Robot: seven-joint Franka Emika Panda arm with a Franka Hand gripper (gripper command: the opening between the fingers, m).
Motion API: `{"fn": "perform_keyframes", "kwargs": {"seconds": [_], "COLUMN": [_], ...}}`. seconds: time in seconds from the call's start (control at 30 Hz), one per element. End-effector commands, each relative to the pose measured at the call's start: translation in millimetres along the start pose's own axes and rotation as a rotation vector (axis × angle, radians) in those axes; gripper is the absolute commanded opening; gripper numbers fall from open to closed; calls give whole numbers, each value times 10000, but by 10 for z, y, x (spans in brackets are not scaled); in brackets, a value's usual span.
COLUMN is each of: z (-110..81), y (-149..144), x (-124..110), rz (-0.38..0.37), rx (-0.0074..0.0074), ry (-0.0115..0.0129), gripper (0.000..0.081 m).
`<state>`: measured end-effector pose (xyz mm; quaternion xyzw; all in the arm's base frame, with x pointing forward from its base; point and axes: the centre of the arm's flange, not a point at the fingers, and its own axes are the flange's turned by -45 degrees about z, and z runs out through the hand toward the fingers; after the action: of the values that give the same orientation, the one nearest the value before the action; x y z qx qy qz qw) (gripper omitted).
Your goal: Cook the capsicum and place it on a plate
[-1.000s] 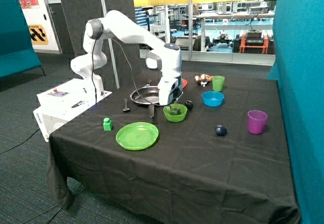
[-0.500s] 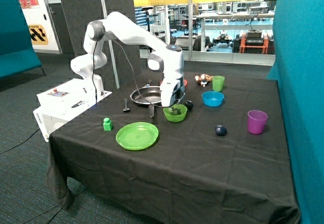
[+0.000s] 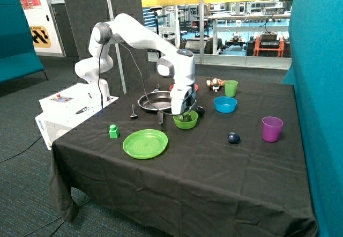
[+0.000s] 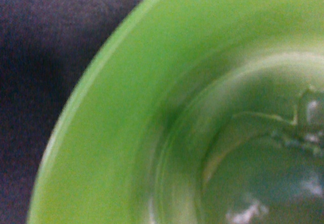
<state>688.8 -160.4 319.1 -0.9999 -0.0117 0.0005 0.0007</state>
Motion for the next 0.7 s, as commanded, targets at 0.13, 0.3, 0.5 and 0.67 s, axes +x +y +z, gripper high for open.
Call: {"fn": "perform_keyframes", "kwargs": {"seconds": [0.13,0.3,0.5,0.67], "z": [60,80,107,135], "y": [-5,-4,6,8], "x": [40,49,52,50], "rz": [-90,-91,-76,-74], "rx": [-14,-14,-14,-14], "ry": [10,10,10,10], "gripper": [615,617,618,617]}}
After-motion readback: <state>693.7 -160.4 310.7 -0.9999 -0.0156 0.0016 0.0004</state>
